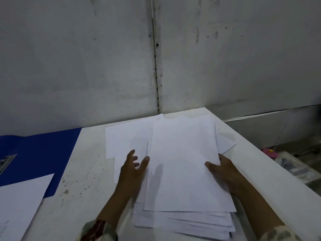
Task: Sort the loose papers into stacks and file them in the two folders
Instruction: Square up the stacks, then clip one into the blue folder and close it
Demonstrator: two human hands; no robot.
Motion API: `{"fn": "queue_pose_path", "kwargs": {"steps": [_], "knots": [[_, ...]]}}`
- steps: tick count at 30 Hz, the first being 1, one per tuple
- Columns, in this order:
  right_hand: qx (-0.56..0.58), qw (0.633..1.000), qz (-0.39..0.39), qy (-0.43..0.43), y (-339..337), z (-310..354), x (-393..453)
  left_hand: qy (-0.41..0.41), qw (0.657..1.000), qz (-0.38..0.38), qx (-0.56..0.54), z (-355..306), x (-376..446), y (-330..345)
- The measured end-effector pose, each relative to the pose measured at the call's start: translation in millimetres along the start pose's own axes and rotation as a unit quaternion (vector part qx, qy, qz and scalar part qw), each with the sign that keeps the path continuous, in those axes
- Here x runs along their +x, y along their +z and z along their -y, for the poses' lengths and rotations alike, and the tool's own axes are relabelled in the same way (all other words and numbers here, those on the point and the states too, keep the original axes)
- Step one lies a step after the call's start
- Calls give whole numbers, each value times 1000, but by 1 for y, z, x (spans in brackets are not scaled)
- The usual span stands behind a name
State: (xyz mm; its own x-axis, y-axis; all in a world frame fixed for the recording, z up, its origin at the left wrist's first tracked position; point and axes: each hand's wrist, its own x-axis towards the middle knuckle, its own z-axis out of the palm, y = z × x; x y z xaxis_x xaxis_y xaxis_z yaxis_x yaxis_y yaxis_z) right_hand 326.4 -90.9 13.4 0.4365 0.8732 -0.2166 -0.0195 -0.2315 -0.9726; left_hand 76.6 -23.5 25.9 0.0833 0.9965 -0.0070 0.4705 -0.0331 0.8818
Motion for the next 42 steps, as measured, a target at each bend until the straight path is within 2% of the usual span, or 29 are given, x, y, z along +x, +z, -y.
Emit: {"fn": "queue_pose_path", "kwargs": {"steps": [4, 6, 9, 12, 15, 18, 21, 23, 25, 28, 31, 35, 38, 42], "knots": [[24, 998, 54, -25, 18, 6, -5, -101, 986, 50, -124, -7, 1, -10], [36, 996, 68, -43, 32, 13, -8, -103, 981, 67, -148, -1, -1, -15], [-33, 995, 55, -82, 47, 17, -5, -93, 988, 40, -115, 5, -5, -22], [-128, 985, 75, -89, 64, 13, -3, -84, 993, 19, -77, 12, -7, -28], [-147, 982, 84, -80, 75, 7, -1, -67, 996, 0, -56, 20, -7, -35], [-232, 965, 56, -107, 70, -2, 1, -53, 998, -16, -24, 28, -5, -43], [-296, 940, -15, -169, 57, -9, 1, -52, 998, -24, 5, 34, -1, -48], [-384, 898, -83, -197, 44, -12, 2, -54, 998, -27, 7, 37, 0, -49], [-468, 860, -115, -169, 32, -17, 8, -57, 998, -27, 0, 39, 0, -49], [-479, 867, -82, -107, 20, -18, 16, -55, 998, -26, 4, 39, 1, -47], [-496, 858, -71, -110, 17, -15, 24, -52, 998, -30, 1, 40, 2, -48], [-544, 824, -90, -129, 18, -8, 27, -57, 997, -36, -23, 44, 2, -51], [-566, 799, -134, -153, 21, -8, 29, -63, 996, -58, -36, 46, 1, -59], [-556, 802, -159, -149, 23, -11, 30, -82, 993, -76, -29, 56, 1, -75]]}}
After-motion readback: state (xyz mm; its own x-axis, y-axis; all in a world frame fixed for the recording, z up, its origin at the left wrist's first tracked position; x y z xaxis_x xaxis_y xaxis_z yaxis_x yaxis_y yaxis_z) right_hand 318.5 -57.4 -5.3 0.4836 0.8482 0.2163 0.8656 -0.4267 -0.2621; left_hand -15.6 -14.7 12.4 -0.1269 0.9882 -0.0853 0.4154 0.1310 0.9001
